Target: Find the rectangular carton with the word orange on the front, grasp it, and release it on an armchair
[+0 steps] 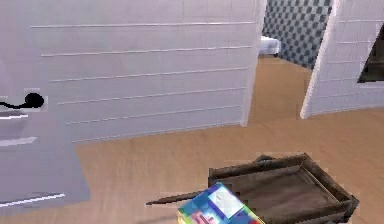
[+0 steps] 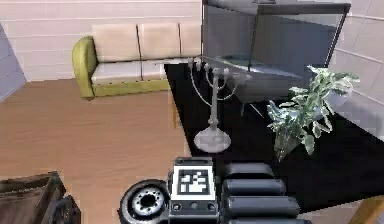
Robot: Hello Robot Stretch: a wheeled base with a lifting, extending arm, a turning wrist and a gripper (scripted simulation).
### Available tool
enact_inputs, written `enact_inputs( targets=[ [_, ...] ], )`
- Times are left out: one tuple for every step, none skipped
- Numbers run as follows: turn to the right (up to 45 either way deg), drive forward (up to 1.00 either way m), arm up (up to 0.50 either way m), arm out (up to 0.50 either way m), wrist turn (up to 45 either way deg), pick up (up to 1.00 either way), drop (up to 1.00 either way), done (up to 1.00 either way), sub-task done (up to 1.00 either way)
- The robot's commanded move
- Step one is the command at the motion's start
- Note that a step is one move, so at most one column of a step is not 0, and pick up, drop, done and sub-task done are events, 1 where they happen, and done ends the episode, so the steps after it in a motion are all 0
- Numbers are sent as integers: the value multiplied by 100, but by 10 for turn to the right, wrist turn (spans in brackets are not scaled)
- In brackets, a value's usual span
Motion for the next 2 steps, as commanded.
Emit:
enact_inputs(
  targets=[
    [240, 0, 0, 0, 0, 0, 0, 0, 0],
    [0, 20, 0, 0, 0, 0, 0, 0, 0]
  ],
)
